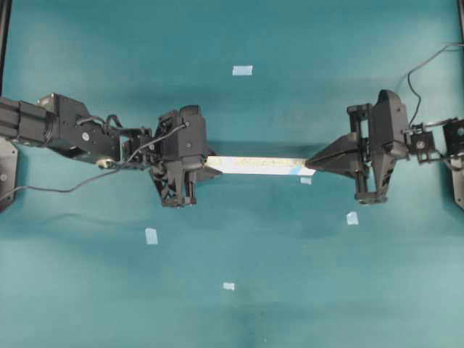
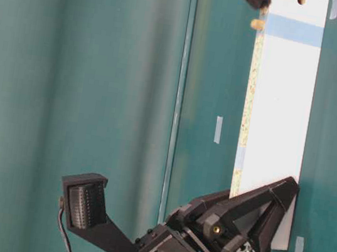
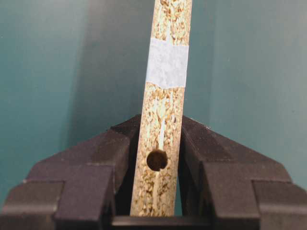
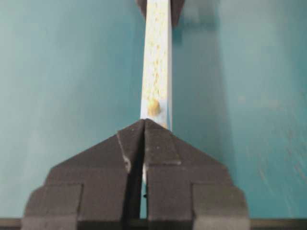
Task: Move the wooden board into place and insert the rod into its hole.
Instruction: 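Open the right gripper and withdraw it rightward from the strip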
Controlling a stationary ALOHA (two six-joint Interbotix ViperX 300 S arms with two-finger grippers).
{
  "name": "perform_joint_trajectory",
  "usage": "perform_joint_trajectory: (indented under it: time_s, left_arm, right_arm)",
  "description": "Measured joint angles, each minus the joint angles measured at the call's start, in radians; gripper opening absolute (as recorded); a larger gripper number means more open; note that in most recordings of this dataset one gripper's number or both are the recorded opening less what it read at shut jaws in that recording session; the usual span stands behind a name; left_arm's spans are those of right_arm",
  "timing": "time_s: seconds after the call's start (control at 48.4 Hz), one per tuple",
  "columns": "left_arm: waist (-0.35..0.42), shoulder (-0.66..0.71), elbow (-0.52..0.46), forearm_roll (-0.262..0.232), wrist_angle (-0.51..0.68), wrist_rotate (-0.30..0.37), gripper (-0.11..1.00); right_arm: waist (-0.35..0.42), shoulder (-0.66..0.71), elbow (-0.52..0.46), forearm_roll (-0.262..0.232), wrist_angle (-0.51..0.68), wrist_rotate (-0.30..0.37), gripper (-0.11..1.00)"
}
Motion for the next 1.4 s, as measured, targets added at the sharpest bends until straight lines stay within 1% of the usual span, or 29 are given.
perform_joint_trajectory:
  time_s: [0.227,0.372,0.413,0.475,0.516,0.578,0.62,0.682,0.723,0.764,0.888,0.909,0.929,1.053,1.095,1.157,1.198,1.26,1.404]
  left_arm:
    - [0.003,0.0,0.002,0.0,0.0,-0.002,0.23]
    - [0.003,0.0,0.002,0.0,0.0,-0.002,0.23]
    - [0.002,0.0,0.002,0.0,0.0,0.0,0.23]
    - [0.003,0.0,0.0,0.0,0.0,-0.002,0.24]
    - [0.003,0.0,0.002,0.0,0.0,-0.002,0.23]
    - [0.003,0.0,0.0,0.0,0.0,-0.002,0.23]
    - [0.003,0.0,0.002,0.0,0.0,-0.002,0.23]
    - [0.003,0.0,0.002,0.0,0.002,-0.002,0.23]
    - [0.003,0.0,0.002,0.0,0.0,-0.002,0.23]
    - [0.003,0.0,0.002,0.0,0.0,-0.002,0.23]
    - [0.003,0.0,0.0,0.0,0.002,-0.002,0.24]
    - [0.005,-0.002,0.0,0.0,0.003,-0.002,0.24]
    - [0.003,-0.002,0.0,0.0,0.003,-0.002,0.27]
    - [0.014,-0.017,0.003,-0.002,0.034,-0.002,0.61]
    - [0.018,-0.025,0.003,0.0,0.048,-0.002,0.72]
    - [0.02,-0.041,0.003,-0.002,0.066,-0.002,0.83]
    - [0.021,-0.054,0.006,0.0,0.077,-0.002,0.85]
    - [0.021,-0.077,0.012,-0.002,0.091,-0.002,0.84]
    - [0.021,-0.133,0.034,-0.002,0.115,-0.002,0.84]
  right_arm:
    - [0.009,-0.199,0.0,-0.002,0.239,0.009,-0.01]
    - [0.009,-0.255,0.0,-0.002,0.322,0.034,-0.01]
    - [0.009,-0.256,-0.002,-0.003,0.333,0.043,0.02]
    - [0.009,-0.256,-0.008,-0.002,0.337,0.058,0.12]
    - [0.008,-0.256,-0.012,-0.003,0.342,0.066,0.21]
    - [0.009,-0.256,-0.018,-0.003,0.351,0.077,0.37]
    - [0.009,-0.256,-0.023,-0.003,0.359,0.08,0.52]
    - [0.009,-0.255,-0.028,-0.003,0.367,0.08,0.7]
    - [0.009,-0.256,-0.029,-0.003,0.368,0.08,0.81]
    - [0.008,-0.256,-0.029,-0.002,0.37,0.08,0.86]
    - [0.008,-0.256,-0.035,-0.002,0.371,0.081,0.86]
    - [0.009,-0.256,-0.037,-0.003,0.371,0.081,0.86]
    - [0.008,-0.258,-0.037,-0.002,0.371,0.081,0.86]
    - [0.009,-0.264,-0.044,-0.002,0.374,0.081,0.85]
    - [0.009,-0.267,-0.048,-0.002,0.38,0.081,0.85]
    - [0.009,-0.273,-0.052,-0.003,0.393,0.081,0.85]
    - [0.009,-0.278,-0.055,-0.003,0.402,0.083,0.85]
    - [0.009,-0.287,-0.058,-0.003,0.419,0.081,0.85]
    - [0.009,-0.313,-0.06,-0.002,0.456,0.081,0.85]
